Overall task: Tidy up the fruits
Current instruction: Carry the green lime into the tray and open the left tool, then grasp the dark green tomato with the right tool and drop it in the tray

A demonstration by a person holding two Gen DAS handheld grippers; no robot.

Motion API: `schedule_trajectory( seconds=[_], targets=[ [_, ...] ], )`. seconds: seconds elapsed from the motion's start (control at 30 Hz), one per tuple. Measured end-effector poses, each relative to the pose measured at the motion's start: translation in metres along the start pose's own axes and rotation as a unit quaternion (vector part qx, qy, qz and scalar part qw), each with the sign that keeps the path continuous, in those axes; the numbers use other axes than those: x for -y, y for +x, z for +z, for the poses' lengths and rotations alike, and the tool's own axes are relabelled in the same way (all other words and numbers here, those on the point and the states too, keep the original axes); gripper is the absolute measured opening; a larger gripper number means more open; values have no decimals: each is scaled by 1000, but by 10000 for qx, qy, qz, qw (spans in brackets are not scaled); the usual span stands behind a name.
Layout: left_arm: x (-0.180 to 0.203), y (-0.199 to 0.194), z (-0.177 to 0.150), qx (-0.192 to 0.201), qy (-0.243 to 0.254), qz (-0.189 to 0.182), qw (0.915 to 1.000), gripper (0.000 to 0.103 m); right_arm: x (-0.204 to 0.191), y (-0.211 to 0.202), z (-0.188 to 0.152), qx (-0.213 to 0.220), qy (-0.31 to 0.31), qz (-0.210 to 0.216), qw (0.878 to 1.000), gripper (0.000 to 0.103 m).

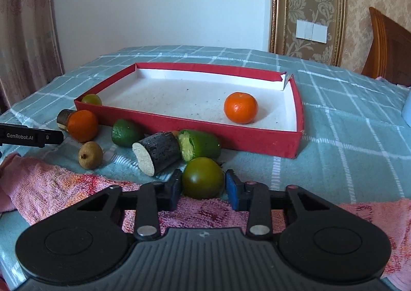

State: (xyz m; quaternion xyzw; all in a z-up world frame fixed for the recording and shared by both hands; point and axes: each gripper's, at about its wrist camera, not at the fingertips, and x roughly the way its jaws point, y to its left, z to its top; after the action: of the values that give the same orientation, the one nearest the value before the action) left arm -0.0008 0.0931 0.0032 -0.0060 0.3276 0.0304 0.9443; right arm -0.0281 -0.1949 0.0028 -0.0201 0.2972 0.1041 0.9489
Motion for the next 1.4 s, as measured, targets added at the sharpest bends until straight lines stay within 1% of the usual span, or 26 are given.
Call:
schedule_trajectory(
  seconds=[0.27,0.33,0.4,0.5,0.6,0.7,0.9,0.93,1.0,1.13,1.2,1.23,1.27,1.33,1.4],
  targets=[
    [0,0,0,0,0,0,10000,103,3,-11,-2,171,137,26,9998,33],
    [0,0,0,1,2,2,10000,103,5,-19,-2,293,214,31,9993,33],
    [0,0,0,0,0,0,10000,103,10,-27,3,503,287,-36,9983,33],
    [0,0,0,1,1,1,10000,103,20,-32,18,740,313,-206,9966,33],
    [0,0,0,1,1,0,10000,103,30,-25,35,832,291,-359,9955,33],
    [0,0,0,1,0,0,10000,103,39,-10,45,774,289,-458,9955,33],
    [0,0,0,2,1,0,10000,103,53,15,52,647,346,-623,9954,34],
    [0,0,0,2,1,0,10000,103,54,19,52,604,348,-637,9955,36],
    [0,0,0,1,1,0,10000,103,58,23,52,537,408,-676,9954,47],
    [0,0,0,1,1,1,10000,103,65,5,42,816,688,-629,9923,53],
    [0,0,0,4,1,2,10000,103,69,-11,34,1006,831,-649,9893,67],
    [-1,-1,0,6,-5,8,10000,103,72,-21,26,1134,939,-679,9868,71],
    [-2,0,0,11,-7,16,10000,103,75,-28,20,1215,1033,-706,9847,79],
    [-2,-1,0,32,12,43,10000,103,81,-40,6,1339,1193,-762,9808,81],
    [1,-3,-1,58,95,117,9999,103,87,-48,-7,1370,1335,-836,9780,81]
  ],
)
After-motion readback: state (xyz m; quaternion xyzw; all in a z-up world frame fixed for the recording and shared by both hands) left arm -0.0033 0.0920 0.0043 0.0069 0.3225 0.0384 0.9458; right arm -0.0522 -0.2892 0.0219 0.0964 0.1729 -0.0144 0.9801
